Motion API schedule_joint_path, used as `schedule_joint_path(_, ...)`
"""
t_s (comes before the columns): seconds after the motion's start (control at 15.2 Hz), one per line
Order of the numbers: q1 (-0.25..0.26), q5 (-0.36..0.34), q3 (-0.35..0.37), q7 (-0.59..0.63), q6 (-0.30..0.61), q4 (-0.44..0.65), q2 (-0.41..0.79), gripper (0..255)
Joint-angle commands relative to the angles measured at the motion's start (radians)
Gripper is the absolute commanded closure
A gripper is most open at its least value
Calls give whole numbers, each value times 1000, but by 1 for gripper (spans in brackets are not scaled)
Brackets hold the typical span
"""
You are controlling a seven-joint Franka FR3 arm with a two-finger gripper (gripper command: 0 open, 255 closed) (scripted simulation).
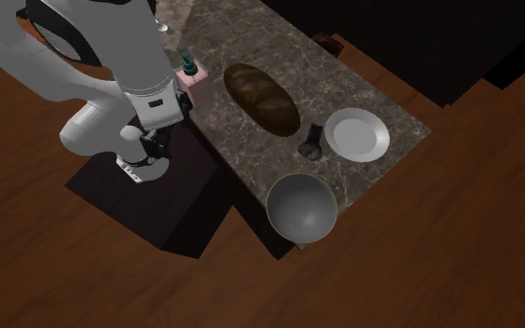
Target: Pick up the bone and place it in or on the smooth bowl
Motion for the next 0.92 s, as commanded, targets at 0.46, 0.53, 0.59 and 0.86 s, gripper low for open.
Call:
schedule_joint_path(0.46, 40, 44, 40, -9, 177, 85, 215, 0)
schedule_joint_path(0.53, 45, 49, 46, -10, 198, 102, 246, 0)
schedule_joint_path(0.59, 51, 53, 52, -12, 219, 120, 277, 0)
schedule_joint_path(0.86, 70, 67, 76, -18, 293, 201, 403, 0)
